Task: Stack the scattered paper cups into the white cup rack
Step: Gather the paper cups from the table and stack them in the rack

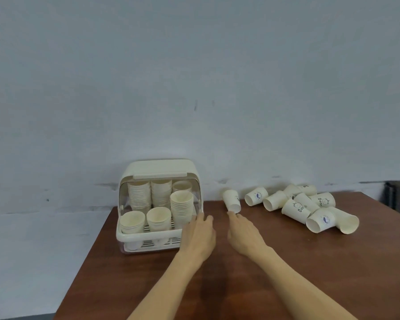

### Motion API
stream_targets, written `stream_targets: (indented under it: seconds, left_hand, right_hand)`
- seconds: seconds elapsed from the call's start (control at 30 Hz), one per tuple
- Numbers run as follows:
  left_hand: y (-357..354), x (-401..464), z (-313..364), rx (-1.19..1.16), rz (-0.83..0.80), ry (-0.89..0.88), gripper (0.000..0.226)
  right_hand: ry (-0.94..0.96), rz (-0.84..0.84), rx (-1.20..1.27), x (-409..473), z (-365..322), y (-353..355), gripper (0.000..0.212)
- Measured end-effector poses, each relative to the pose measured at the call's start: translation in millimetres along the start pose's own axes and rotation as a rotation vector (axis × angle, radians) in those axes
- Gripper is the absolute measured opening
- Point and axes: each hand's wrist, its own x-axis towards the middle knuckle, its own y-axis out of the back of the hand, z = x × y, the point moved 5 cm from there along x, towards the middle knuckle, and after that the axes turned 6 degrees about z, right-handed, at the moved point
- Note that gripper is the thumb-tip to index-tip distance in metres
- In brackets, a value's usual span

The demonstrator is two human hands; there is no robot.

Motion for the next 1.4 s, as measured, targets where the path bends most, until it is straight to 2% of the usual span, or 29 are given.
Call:
stream_targets:
  seconds: [0.2, 0.5, 0.67, 0.83, 1.07, 1.23, 1.3, 1.4]
  left_hand:
    - [-43, 5, 50, -0.016, -0.116, -0.057, 0.025]
    - [-82, 25, 110, -0.071, -0.177, -0.158, 0.026]
    - [-103, 42, 141, -0.052, -0.189, -0.240, 0.029]
    - [-124, 58, 174, -0.040, -0.208, -0.311, 0.028]
    - [-152, 92, 204, -0.075, -0.238, -0.287, 0.026]
    - [-169, 111, 219, -0.071, -0.283, -0.285, 0.026]
    - [-175, 117, 223, -0.068, -0.301, -0.282, 0.026]
    - [-181, 127, 226, -0.071, -0.314, -0.252, 0.023]
  right_hand:
    - [-0.148, -0.043, -0.002, -16, 63, 2, 0.040]
    - [-0.327, -0.038, -0.024, -20, 150, 11, 0.040]
    - [-0.452, 0.040, -0.014, -16, 202, 25, 0.024]
    - [-0.593, 0.128, -0.012, -5, 264, 39, 0.022]
    - [-0.615, 0.095, -0.033, 31, 328, 41, 0.027]
    - [-0.721, 0.065, 0.190, 44, 351, 22, 0.048]
    - [-0.760, 0.058, 0.261, 46, 357, 14, 0.045]
    - [-0.798, 0.041, 0.359, 47, 361, 7, 0.029]
